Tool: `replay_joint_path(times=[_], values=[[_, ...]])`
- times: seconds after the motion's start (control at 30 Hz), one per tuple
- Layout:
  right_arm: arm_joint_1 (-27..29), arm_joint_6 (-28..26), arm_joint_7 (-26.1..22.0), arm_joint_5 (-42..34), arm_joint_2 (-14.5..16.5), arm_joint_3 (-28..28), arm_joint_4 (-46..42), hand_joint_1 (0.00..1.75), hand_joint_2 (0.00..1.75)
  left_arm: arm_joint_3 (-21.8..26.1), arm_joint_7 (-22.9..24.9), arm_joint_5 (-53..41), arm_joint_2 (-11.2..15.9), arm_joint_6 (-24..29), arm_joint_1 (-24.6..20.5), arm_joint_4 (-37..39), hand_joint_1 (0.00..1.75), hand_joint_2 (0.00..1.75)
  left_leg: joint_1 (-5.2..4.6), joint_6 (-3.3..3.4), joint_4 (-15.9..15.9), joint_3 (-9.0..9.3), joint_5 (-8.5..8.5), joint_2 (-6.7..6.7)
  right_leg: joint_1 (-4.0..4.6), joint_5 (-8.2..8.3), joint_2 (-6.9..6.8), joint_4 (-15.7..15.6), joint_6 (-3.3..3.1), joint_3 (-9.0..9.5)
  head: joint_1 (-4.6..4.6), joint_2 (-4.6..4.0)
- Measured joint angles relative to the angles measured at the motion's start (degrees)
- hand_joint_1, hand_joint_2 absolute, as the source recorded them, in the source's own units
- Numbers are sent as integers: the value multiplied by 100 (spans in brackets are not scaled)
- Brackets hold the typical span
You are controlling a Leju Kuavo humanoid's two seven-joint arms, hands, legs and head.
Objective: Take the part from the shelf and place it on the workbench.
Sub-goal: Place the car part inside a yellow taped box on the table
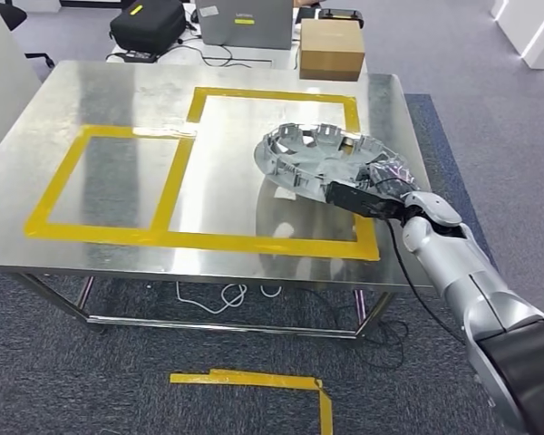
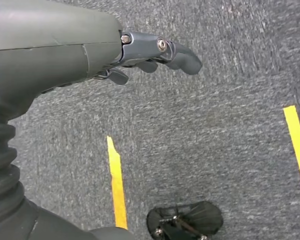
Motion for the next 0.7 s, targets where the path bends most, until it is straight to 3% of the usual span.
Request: replay_joint_path(times=[0.07,0.1,0.13,0.2,0.27,0.3,0.37,0.43,0.47,0.5,0.57,0.6,0.63,0.7], values=[[17,11,0,-3,-14,16,56,175,175,1,-1,0,1,0,0,0,0,175,-14,33,3,-1,-10,-4,0,-306,1,796,9,-403,9,0],[31,29,5,-4,-20,22,82,175,175,2,-2,2,1,0,4,0,0,175,-23,39,4,2,-14,-5,0,-339,1,1020,11,-532,7,0],[41,62,16,-9,-25,26,106,175,175,3,-9,6,2,0,6,0,0,175,-31,42,6,7,-18,-7,0,-263,1,1029,5,-559,7,0],[42,147,55,-27,-49,28,150,175,175,4,-49,18,1,-7,2,0,0,175,-46,38,8,33,-32,-10,5,139,1,387,-35,-268,7,1],[36,155,81,-58,-89,26,199,175,175,7,-110,39,-3,-34,-6,0,0,175,-69,9,21,46,-50,-17,25,401,-3,-351,-84,113,3,1],[41,116,84,-74,-107,25,224,175,175,9,-139,53,-2,-58,-7,0,0,175,-74,-15,29,42,-53,-21,38,428,-4,-535,-102,217,1,1],[63,-12,69,-108,-142,16,261,175,175,27,-196,93,3,-143,-4,0,0,175,-71,-73,38,34,-51,-26,49,413,-5,-610,-131,276,1,0],[82,-168,26,-145,-169,-9,279,87,87,56,-285,155,18,-298,-1,2,0,175,-59,-143,120,11,-126,-24,28,436,-12,-639,-184,303,-11,1],[85,-241,-4,-165,-174,-28,282,44,44,75,-340,200,26,-371,-1,4,0,175,-51,-184,295,-60,-244,-21,11,447,-18,-657,-214,318,-24,1],[92,-304,-43,-190,-175,-48,282,0,0,97,-393,256,33,-408,-2,5,0,131,-33,-223,589,-187,-412,-16,2,451,-24,-666,-233,328,-37,1],[123,-416,-132,-249,-176,-98,276,0,0,173,-473,396,40,-377,-5,7,0,44,3,-290,1328,-524,-748,-10,0,447,-28,-665,-250,326,-51,0],[143,-455,-166,-277,-176,-124,262,0,0,221,-494,462,43,-333,-5,7,0,0,20,-314,1579,-640,-814,-9,-3,444,-28,-661,-249,325,-51,0],[156,-478,-179,-295,-176,-149,234,0,0,264,-504,509,44,-296,-7,7,0,0,35,-332,1631,-667,-767,-7,-8,440,-27,-654,-243,324,-51,0],[157,-478,-153,-302,-176,-185,108,0,0,323,-477,547,48,-226,-22,7,0,0,63,-347,1141,-443,-400,0,-24,419,-21,-631,-212,328,-51,0]])
